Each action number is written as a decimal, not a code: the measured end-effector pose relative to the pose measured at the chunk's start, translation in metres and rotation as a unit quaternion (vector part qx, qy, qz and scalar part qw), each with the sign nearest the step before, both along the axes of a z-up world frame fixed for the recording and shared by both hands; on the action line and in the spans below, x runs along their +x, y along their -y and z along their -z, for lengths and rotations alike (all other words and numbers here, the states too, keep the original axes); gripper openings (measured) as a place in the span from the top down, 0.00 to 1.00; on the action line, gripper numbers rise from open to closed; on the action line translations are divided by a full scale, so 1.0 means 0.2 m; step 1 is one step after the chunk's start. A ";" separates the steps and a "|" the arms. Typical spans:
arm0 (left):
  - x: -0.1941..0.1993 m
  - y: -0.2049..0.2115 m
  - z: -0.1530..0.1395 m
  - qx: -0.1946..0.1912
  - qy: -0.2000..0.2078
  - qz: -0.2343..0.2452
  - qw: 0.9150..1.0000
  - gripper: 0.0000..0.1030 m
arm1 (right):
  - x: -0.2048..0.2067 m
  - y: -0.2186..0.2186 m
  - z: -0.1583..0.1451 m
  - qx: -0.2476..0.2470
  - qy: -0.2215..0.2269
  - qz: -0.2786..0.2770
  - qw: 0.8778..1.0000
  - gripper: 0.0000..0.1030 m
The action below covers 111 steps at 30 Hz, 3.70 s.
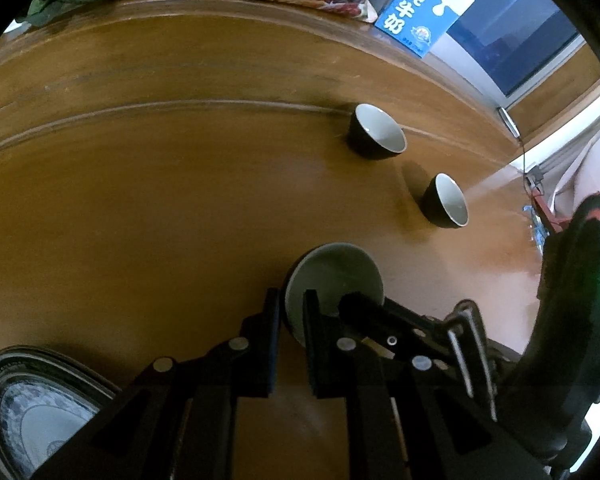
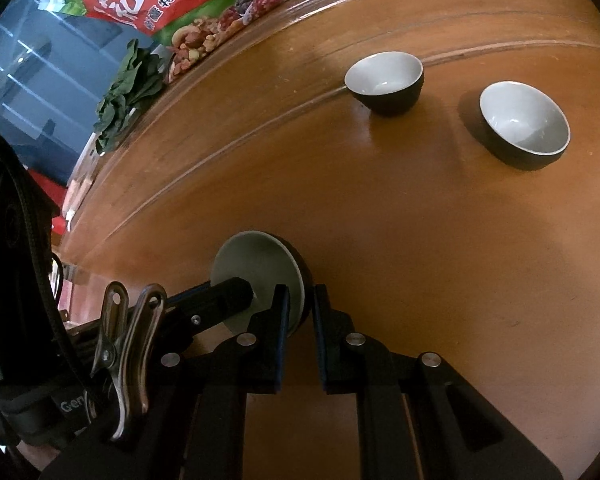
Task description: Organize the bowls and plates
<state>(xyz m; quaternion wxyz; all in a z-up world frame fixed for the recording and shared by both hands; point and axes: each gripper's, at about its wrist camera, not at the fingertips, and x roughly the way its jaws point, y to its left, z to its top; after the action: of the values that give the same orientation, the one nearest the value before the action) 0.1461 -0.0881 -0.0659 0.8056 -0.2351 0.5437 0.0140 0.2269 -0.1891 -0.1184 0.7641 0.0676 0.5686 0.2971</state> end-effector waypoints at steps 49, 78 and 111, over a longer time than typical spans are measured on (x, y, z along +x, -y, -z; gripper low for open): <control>0.48 0.49 -0.23 0.051 0.053 0.130 0.989 0.65 | 0.21 0.68 -0.19 0.028 0.053 0.184 0.981 0.69; 0.73 0.57 -0.01 0.006 0.035 0.156 0.987 0.88 | 0.41 0.63 -0.04 0.043 0.042 0.170 0.984 0.79; 0.40 0.45 -0.24 0.012 0.073 0.127 0.989 0.88 | 0.17 0.50 -0.22 0.060 0.066 0.150 0.985 0.80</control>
<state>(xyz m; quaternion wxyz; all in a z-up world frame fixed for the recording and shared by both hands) 0.2270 -0.1783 -0.0181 0.8410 -0.1547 0.5088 -0.0996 0.2617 -0.2881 -0.0740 0.8302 0.1781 0.4818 0.2165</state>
